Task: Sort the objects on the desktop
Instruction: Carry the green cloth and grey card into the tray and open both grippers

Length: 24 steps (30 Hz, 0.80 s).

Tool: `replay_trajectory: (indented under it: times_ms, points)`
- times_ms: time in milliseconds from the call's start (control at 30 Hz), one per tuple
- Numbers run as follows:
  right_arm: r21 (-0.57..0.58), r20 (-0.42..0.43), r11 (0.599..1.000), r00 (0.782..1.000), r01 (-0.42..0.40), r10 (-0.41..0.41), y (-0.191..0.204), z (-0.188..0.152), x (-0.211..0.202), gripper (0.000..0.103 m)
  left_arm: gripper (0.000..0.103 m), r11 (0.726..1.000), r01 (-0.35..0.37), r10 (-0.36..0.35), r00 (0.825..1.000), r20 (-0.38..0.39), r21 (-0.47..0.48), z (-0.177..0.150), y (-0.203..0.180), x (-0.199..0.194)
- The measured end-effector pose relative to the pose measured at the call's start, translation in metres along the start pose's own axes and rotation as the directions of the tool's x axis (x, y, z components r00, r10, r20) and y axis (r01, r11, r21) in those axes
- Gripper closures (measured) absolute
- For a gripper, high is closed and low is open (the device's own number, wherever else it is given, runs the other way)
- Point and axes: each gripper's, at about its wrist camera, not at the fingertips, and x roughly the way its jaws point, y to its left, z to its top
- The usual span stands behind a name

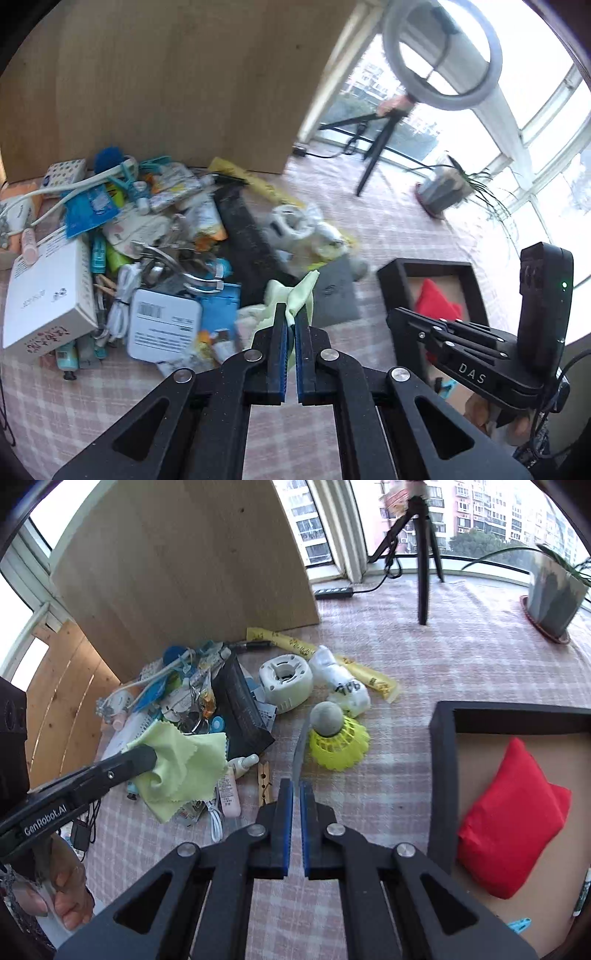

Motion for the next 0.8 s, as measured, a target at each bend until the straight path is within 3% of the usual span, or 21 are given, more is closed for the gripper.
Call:
replay_trajectory:
  times_ms: [267, 333, 400, 600, 800]
  points:
    - [0.025, 0.003, 0.999, 1.0, 0.02, -0.02, -0.024, -0.01, -0.015, 0.097, 0.1, 0.993, 0.004, -0.004, 1.0, -0.002, 0.117, -0.007, -0.044, 0.008]
    - [0.003, -0.016, 1.0, 1.0, 0.012, -0.012, -0.018, -0.01, -0.009, 0.077, 0.1, 0.994, -0.012, 0.012, 1.0, 0.002, 0.109, -0.006, -0.04, 0.007]
    - [-0.01, -0.005, 1.0, 1.0, 0.02, -0.021, -0.01, -0.007, -0.002, 0.065, 0.1, 0.995, -0.031, 0.031, 0.999, 0.01, 0.097, -0.005, -0.031, 0.004]
    - [-0.028, -0.058, 0.998, 0.997, 0.052, -0.054, 0.009, 0.014, 0.041, 0.065, 0.1, 0.995, -0.093, 0.093, 0.996, 0.017, 0.046, -0.003, 0.0, 0.004]
    - [-0.024, -0.148, 0.997, 0.986, 0.07, -0.073, 0.011, 0.026, 0.088, 0.065, 0.1, 0.996, -0.093, 0.093, 0.996, -0.005, -0.013, -0.005, 0.02, 0.019]
